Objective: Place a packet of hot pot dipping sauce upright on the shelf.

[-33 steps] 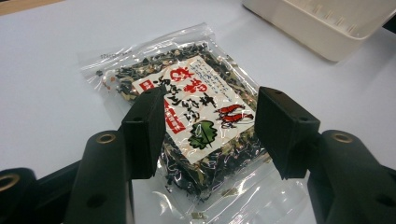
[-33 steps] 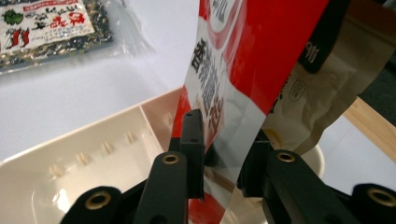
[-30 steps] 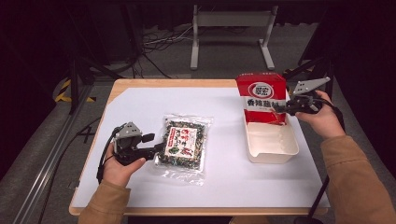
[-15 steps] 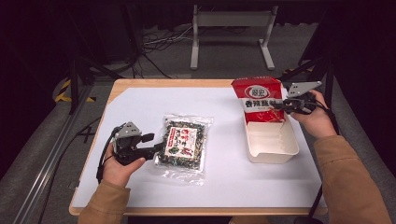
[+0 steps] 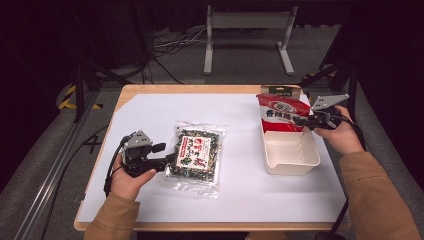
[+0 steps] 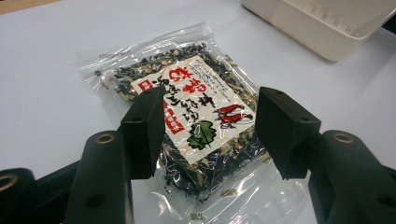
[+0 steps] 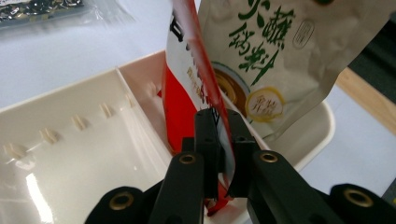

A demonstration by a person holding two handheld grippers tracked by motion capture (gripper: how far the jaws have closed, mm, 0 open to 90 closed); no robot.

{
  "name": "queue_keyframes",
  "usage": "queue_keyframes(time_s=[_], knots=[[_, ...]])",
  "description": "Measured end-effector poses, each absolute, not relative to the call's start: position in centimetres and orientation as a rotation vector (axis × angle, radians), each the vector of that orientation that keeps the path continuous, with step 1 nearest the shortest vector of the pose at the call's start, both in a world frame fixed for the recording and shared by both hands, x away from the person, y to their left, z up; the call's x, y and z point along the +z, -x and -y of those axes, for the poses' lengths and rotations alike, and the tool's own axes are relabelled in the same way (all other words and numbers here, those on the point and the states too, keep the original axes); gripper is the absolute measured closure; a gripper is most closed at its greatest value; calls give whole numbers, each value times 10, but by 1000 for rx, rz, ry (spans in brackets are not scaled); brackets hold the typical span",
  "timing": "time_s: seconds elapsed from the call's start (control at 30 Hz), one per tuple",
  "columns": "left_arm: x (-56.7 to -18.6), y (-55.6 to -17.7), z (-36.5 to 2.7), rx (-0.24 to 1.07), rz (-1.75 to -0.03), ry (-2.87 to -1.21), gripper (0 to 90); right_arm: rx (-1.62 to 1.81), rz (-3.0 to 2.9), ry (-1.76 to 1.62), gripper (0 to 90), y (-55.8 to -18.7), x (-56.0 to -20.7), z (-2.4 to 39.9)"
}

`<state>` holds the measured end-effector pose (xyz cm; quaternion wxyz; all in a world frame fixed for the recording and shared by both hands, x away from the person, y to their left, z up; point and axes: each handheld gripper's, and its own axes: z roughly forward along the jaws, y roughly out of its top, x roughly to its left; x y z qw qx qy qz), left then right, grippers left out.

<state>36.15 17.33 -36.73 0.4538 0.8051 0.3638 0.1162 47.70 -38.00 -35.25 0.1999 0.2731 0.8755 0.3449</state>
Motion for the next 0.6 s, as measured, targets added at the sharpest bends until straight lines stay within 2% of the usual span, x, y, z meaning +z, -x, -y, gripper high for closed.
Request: queue_keyframes(time_s=[0.43, 0.47, 0.6], knots=[[-367, -362, -173, 279, -901, -1986, 435, 1015, -2429, -921, 845, -476, -359, 385], [-367, -363, -173, 280, -900, -1987, 435, 1013, -2429, -929, 827, -476, -359, 385], [-367, -364, -173, 277, -898, -1986, 434, 1045, -2366, -977, 597, -475, -357, 387]])
